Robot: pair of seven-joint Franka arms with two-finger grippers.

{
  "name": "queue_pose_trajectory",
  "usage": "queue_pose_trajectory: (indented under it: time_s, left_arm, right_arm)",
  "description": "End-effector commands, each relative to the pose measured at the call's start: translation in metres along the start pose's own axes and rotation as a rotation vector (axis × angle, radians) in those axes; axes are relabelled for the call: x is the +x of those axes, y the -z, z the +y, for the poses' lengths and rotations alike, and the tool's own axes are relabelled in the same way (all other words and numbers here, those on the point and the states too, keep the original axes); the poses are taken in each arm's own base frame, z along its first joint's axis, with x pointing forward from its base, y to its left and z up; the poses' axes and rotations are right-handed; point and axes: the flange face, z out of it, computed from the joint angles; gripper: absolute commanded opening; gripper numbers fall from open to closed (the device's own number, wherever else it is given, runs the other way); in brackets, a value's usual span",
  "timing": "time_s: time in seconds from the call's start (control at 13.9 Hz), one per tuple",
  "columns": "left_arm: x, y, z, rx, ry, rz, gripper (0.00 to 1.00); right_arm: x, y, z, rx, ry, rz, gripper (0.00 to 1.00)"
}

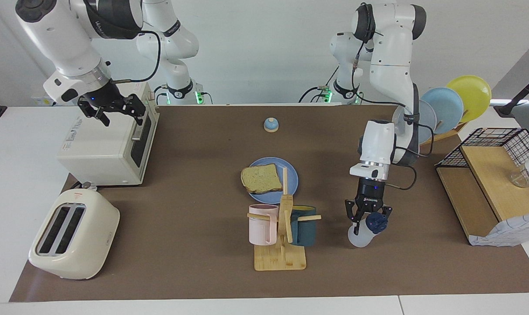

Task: Put bread on plate and add seasoning
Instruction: 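Set the bottle upright on the table and open the left gripper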

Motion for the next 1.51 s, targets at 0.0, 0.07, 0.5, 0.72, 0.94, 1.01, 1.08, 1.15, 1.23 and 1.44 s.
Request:
queue_pose_trajectory:
  time_s: [0.0, 0.07, 0.5, 0.72, 0.94, 1.01, 1.08, 1.15, 1.23, 1.44]
  left_arm:
    - [0.0, -0.01, 0.002, 0.01, -0.038, 0.021, 0.0]
    - [-0.001, -0.01, 0.003, 0.008, -0.042, 0.019, 0.0]
    - [-0.011, -0.01, 0.006, 0.004, -0.043, -0.001, 0.36]
    - [-0.015, -0.01, 0.005, 0.004, -0.042, -0.009, 1.0]
    - [-0.017, -0.009, 0.005, 0.003, -0.046, -0.014, 1.0]
    - [-0.018, -0.009, 0.005, 0.003, -0.046, -0.014, 1.0]
    - [-0.018, -0.009, 0.005, 0.003, -0.046, -0.016, 1.0]
    - [-0.021, -0.008, 0.005, 0.003, -0.047, -0.02, 1.0]
    - [-0.023, -0.008, 0.005, 0.003, -0.045, -0.025, 1.0]
    - [-0.025, -0.002, -0.002, 0.01, -0.031, -0.03, 1.0]
  right_arm:
    - [-0.002, -0.002, 0.004, -0.001, 0.012, 0.006, 1.0]
    - [-0.002, -0.002, 0.003, 0.0, 0.012, 0.006, 1.0]
    - [-0.002, -0.002, 0.004, -0.001, 0.012, 0.006, 1.0]
    - [-0.002, -0.002, 0.003, 0.0, 0.012, 0.006, 1.0]
    - [-0.002, -0.002, 0.004, -0.001, 0.012, 0.006, 1.0]
    - [-0.002, -0.002, 0.003, 0.0, 0.012, 0.006, 1.0]
    - [-0.002, -0.002, 0.003, 0.0, 0.012, 0.006, 1.0]
    - [-0.002, -0.002, 0.004, -0.001, 0.012, 0.006, 1.0]
    - [-0.002, -0.002, 0.004, -0.001, 0.012, 0.006, 1.0]
    - [-0.002, -0.002, 0.004, -0.001, 0.012, 0.006, 1.0]
